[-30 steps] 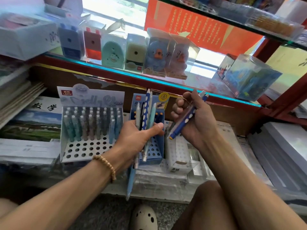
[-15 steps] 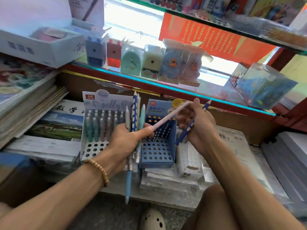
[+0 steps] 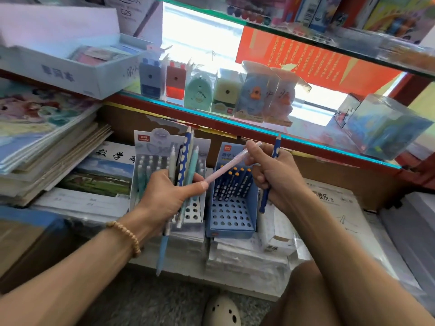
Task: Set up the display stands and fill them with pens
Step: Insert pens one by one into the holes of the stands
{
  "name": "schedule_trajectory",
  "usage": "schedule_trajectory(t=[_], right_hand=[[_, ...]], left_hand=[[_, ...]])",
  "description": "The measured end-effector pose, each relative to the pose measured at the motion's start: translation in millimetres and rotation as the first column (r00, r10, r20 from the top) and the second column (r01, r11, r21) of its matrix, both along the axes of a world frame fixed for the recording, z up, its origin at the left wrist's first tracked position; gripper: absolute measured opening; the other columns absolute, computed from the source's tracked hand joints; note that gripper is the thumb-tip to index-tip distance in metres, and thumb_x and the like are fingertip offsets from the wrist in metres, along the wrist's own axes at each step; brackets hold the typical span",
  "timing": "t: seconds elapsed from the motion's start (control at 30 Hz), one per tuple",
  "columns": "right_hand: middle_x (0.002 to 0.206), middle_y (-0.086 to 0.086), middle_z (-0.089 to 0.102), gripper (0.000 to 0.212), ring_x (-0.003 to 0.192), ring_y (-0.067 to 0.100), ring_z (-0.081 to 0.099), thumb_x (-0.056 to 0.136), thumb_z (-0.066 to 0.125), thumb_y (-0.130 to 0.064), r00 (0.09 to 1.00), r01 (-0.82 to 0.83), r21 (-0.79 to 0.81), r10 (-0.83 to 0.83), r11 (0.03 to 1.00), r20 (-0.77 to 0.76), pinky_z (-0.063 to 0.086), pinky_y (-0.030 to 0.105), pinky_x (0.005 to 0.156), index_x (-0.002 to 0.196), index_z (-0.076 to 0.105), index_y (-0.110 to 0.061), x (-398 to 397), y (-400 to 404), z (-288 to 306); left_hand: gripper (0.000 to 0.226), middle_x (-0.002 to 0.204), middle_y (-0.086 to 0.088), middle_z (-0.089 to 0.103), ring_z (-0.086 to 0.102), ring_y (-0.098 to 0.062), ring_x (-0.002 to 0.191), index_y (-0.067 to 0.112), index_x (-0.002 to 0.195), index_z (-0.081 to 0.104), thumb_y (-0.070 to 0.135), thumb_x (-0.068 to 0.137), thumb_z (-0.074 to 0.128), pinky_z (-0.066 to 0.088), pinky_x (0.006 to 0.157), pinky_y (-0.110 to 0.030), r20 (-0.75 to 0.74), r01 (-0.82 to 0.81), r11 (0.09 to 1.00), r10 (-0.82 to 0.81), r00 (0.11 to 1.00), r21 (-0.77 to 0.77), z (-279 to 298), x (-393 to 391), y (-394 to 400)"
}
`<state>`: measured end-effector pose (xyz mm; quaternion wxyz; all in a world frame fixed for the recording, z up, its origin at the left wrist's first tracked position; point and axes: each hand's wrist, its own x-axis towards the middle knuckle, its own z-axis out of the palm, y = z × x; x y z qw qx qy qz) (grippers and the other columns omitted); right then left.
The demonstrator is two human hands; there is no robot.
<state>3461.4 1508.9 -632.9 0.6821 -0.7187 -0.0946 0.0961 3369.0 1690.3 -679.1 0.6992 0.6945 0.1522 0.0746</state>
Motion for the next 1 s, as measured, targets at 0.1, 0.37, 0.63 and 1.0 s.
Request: schedule_trajectory(t=[0.1,0.37,0.63,1.0], right_hand=[[0.067,0.003,0.062,0.021,0.043,0.007,0.041,0.094,0.066,-0.025,0.998,-0.019,-0.061,0.022,0.998,0.055,0.034,0.016,0.040,0.083,0.066,-0.007,-0.7,13.7,2.1],[0.077,0.005,0.070,0.010,0.054,-0.002,0.060,0.087,0.075,-0.016,0.954,0.049,-0.175,0.006,0.983,0.298,0.045,0.012,0.054,0.086,0.070,-0.007,2.6,47.0,-5.9],[0.078,-0.003,0.072,0.003,0.074,0.010,0.070,0.088,0.074,-0.017,0.886,0.098,-0.409,0.107,0.907,0.451,0.060,0.036,0.077,0.088,0.073,-0.014,9.1,70.4,-30.2],[0.083,-0.003,0.071,0.007,0.079,0.007,0.066,0.091,0.069,-0.013,0.865,0.016,-0.591,0.285,0.807,0.412,0.057,0.028,0.073,0.088,0.076,-0.014,0.1,106.2,-47.8]], left_hand=[[0.010,0.087,-0.010,0.070,0.069,-0.017,0.082,0.007,0.081,0.071,0.010,0.076,0.079,0.055,0.073,-0.032,0.005,-0.040,0.998,0.039,0.999,0.053,-1.1,-3.2,10.0],[0.016,0.090,-0.006,0.072,0.069,-0.018,0.087,0.009,0.087,0.071,0.015,0.076,0.081,0.054,0.074,-0.029,-0.042,-0.217,0.972,0.222,0.974,0.087,2.8,-11.8,44.8],[0.010,0.084,-0.002,0.068,0.064,-0.021,0.088,0.017,0.077,0.069,0.018,0.079,0.079,0.053,0.080,-0.036,-0.009,-0.386,0.922,0.386,0.922,-0.035,12.1,-19.1,78.2],[0.013,0.077,0.003,0.068,0.063,-0.014,0.080,0.020,0.072,0.070,0.015,0.078,0.080,0.048,0.071,-0.028,0.026,-0.389,0.913,0.395,0.918,-0.125,20.0,-32.8,87.0]])
